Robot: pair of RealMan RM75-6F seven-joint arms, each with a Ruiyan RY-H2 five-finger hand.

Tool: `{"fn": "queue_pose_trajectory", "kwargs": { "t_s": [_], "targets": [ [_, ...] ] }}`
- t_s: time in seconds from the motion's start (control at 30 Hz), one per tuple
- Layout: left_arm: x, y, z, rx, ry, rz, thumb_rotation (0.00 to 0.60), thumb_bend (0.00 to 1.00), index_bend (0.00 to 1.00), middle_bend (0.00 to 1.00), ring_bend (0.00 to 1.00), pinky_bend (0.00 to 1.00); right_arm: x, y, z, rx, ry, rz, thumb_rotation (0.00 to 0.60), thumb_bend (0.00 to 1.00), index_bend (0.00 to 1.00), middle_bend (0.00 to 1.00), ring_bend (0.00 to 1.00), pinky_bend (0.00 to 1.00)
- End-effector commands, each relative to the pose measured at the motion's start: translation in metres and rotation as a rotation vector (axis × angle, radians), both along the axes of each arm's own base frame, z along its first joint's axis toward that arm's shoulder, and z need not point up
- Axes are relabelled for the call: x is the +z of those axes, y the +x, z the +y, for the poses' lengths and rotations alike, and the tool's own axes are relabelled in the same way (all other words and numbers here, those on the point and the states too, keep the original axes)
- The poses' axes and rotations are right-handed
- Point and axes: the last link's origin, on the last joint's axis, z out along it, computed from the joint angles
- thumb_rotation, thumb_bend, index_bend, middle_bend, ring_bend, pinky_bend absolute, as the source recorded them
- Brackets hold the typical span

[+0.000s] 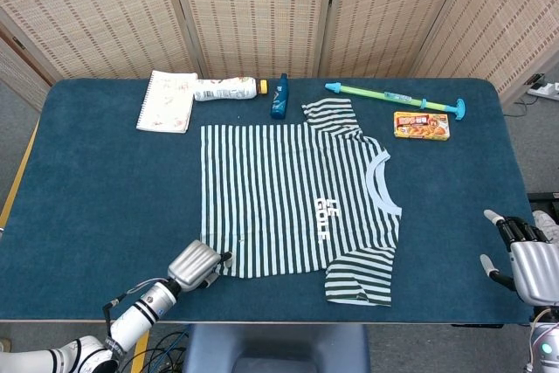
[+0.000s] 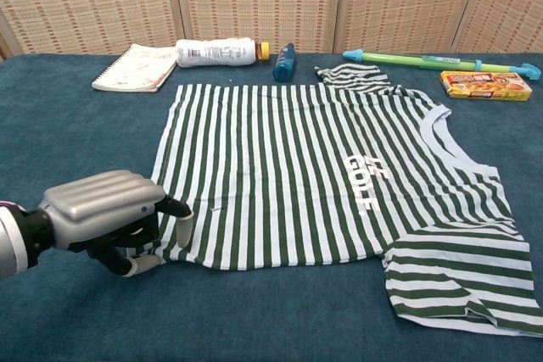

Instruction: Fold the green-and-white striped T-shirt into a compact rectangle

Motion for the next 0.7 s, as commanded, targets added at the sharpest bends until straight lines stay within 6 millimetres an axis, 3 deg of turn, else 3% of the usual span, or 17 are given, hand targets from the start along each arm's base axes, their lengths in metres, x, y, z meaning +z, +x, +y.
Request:
{"fn": "queue_pose_trajectory", "kwargs": {
  "t_s": [0.03, 0.37, 0.7],
  "targets": [
    [-0.001, 0.0, 0.0, 0.001, -0.001, 0.004, 0.6, 0.43, 0.47, 0.98, 0.91, 1.0, 0.0, 0.0, 0.0, -0.001, 0.001, -0.001, 0.6, 0.3, 0.14, 0.26, 0.24, 0.27],
    [-0.002, 0.0, 0.001, -0.004, 0.004, 0.004, 0.6, 0.57, 0.53, 0.98, 0.91, 1.0, -0.002, 0.001, -0.003, 0.018, 0.004, -0.004, 0.6, 0.3, 0.14, 0.27, 0.25, 0.27],
    [0.002, 0.004, 0.001, -0.005, 0.022, -0.03, 0.6, 0.58, 0.55, 0.98, 0.91, 1.0, -0.012, 0.014, -0.01, 0.117, 0.062, 0.014, 0.6, 0.31, 0.14, 0.33, 0.3, 0.27]
  ]
}}
